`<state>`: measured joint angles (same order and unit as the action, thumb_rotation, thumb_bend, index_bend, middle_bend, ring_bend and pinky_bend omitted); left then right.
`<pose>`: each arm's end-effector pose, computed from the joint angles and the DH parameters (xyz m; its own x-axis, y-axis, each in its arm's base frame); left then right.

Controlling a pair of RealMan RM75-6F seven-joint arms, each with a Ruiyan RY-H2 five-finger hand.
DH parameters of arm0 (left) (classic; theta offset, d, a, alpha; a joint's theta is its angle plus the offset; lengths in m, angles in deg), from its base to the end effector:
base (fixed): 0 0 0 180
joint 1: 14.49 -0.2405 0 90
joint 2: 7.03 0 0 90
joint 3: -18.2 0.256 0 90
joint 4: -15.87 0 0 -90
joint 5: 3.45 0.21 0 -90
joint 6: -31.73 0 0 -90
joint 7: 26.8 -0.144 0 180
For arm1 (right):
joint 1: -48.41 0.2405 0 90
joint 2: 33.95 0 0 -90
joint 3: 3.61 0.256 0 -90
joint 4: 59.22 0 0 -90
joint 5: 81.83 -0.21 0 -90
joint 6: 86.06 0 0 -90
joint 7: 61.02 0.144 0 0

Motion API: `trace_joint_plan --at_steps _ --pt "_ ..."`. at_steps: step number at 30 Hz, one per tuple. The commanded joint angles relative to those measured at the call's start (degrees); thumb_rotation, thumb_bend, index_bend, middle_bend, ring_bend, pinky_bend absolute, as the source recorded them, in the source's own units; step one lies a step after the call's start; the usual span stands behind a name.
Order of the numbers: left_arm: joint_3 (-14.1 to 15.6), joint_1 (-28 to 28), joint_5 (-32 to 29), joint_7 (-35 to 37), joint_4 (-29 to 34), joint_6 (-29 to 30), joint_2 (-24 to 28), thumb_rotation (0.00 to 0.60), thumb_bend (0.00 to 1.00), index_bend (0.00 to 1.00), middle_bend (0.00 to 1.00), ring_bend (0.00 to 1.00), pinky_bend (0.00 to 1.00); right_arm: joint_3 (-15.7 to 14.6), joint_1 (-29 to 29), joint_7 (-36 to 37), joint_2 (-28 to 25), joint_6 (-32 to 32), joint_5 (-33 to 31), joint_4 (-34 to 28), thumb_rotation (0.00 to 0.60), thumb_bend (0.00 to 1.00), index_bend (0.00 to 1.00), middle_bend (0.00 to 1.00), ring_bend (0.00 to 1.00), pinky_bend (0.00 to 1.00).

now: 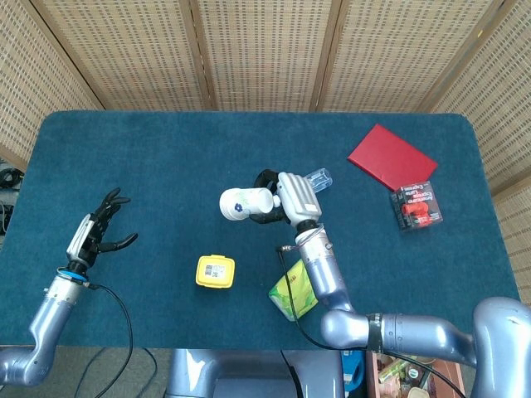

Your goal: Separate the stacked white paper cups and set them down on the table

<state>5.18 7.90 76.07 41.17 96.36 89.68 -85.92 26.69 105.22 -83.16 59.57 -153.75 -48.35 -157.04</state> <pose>-0.2702 0.3057 0.0631 -0.7480 0.2222 0.6254 0.6587 0.1327 0.7406 -0.0034 -0.3766 0.0183 -0.1291 -0.2274 0.9652 -0.9737 -0.1552 -0.1668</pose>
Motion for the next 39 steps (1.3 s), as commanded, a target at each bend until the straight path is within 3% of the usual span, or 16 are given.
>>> trace_joint_plan --at_steps 1,5,11,39 --pt "0.8 1.9 4.3 7.3 -4.5 0.5 -2.6 0.600 0.21 0.29 0.00 0.00 0.00 0.0 0.0 0.1 -0.2 -0.2 0.2 -0.5 0.600 0.21 0.78 0.66 0.50 0.72" --pt "1.9 3.9 7.4 13.2 -8.8 1.5 -4.7 0.600 0.21 0.36 0.00 0.00 0.00 -0.1 -0.1 0.0 -0.6 -0.6 0.3 -1.2 0.600 0.21 0.78 0.66 0.50 0.72" --pt "2.4 5.4 8.2 14.5 -10.9 3.3 -6.5 0.600 0.21 0.45 0.00 0.00 0.00 -0.5 -0.4 0.4 -1.0 -0.5 0.1 -1.3 0.600 0.21 0.78 0.66 0.50 0.72" --pt "1.4 12.4 3.5 10.1 -11.2 0.2 -14.2 0.600 0.21 0.53 0.00 0.00 0.00 -1.7 -0.8 1.7 -2.3 0.6 0.3 -1.7 0.600 0.21 0.78 0.66 0.50 0.72"
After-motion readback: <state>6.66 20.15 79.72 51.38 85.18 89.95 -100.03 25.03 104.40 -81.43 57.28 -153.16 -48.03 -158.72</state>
